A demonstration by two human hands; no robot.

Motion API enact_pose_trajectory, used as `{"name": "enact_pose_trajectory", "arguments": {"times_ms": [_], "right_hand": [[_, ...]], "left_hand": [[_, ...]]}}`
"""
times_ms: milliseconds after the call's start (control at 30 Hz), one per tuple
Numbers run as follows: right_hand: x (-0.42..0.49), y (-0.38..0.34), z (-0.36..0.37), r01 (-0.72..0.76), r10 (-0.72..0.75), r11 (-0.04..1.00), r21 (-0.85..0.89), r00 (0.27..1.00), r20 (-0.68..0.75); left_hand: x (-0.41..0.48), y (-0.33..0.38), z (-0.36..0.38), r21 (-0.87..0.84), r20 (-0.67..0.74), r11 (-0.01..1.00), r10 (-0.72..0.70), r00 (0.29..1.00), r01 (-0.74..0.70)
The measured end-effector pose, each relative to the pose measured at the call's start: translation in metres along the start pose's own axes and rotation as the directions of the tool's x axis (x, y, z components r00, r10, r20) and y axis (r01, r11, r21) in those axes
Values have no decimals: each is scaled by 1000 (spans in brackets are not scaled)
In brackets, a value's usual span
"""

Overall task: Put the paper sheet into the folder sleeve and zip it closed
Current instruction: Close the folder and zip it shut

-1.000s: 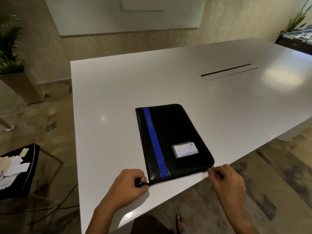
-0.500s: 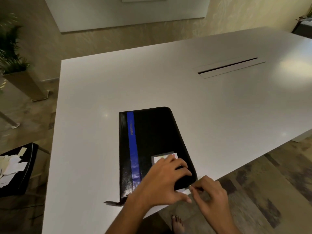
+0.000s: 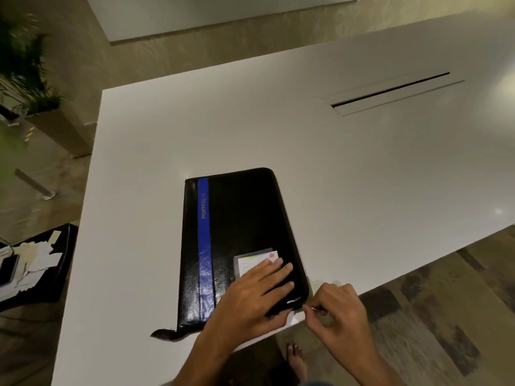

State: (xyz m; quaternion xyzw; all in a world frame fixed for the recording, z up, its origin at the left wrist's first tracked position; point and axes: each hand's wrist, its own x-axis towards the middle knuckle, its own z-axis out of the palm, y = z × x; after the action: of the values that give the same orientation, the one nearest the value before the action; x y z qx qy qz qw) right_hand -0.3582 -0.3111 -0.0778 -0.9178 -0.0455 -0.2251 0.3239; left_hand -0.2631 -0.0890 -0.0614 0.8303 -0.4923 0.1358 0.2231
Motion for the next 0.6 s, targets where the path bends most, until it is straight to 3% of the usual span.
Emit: {"name": "enact_pose_trajectory", "arguments": {"times_ms": [300, 600], "right_hand": [[24, 18, -5, -6, 0, 995, -99, 998, -57], [71, 28, 2, -13, 9, 978, -210, 1000, -18]], "left_hand": [[-5, 6, 8, 76, -133, 996, 55, 990, -45], [-5, 7, 12, 99, -157, 992, 90, 983, -75]]}}
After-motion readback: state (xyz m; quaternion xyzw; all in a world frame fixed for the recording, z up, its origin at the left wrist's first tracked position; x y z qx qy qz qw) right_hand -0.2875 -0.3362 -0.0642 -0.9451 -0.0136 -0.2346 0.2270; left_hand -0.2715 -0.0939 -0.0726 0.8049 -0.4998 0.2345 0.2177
